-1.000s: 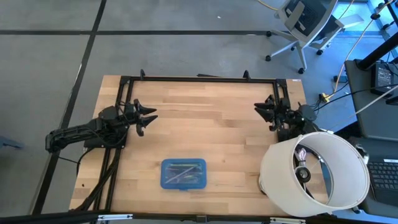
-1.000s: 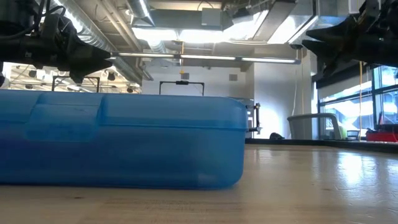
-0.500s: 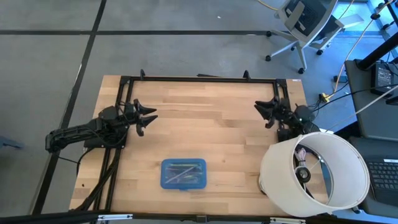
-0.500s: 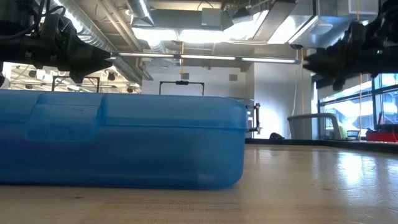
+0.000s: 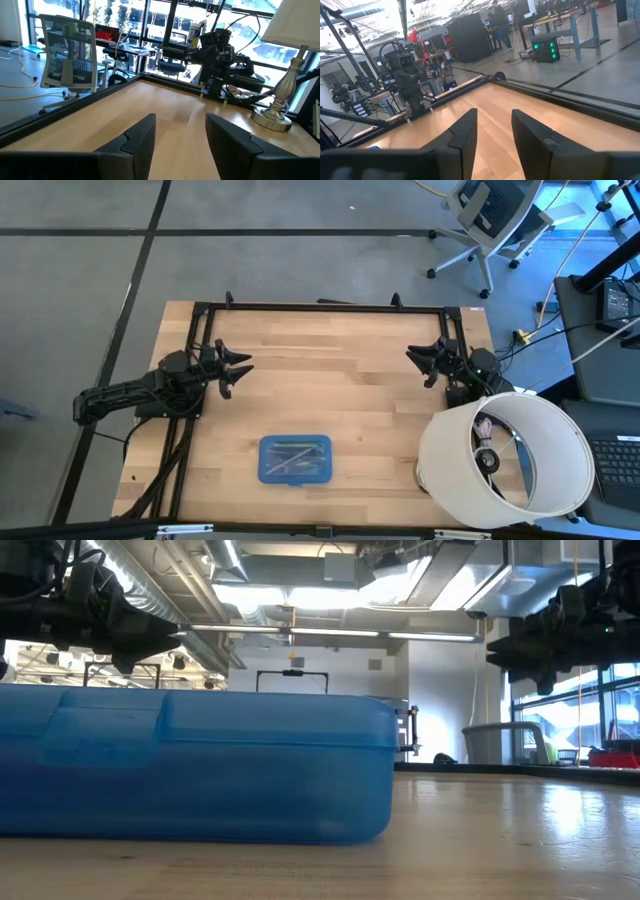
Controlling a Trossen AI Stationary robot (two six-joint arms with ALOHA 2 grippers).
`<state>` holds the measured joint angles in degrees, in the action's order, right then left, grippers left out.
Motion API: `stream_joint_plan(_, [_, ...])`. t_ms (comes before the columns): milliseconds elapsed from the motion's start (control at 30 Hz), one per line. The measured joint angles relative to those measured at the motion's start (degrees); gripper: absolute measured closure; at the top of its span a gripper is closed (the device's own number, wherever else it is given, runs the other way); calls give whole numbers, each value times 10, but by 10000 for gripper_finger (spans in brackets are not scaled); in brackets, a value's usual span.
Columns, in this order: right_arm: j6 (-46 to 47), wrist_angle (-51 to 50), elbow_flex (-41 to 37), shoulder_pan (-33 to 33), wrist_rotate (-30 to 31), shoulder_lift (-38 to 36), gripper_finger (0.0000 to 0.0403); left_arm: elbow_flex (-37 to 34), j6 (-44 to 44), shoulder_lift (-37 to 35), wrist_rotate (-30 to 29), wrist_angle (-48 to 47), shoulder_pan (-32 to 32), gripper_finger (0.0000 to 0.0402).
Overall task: Pick & place school supplies into a supply box
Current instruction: Return to Home Position
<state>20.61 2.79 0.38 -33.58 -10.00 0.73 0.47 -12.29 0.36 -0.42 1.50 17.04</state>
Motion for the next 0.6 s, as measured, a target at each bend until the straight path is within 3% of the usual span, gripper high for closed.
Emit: stream_joint_plan(600, [-1,0,0,0,0,0,277,0,0,0,0,0,0,237])
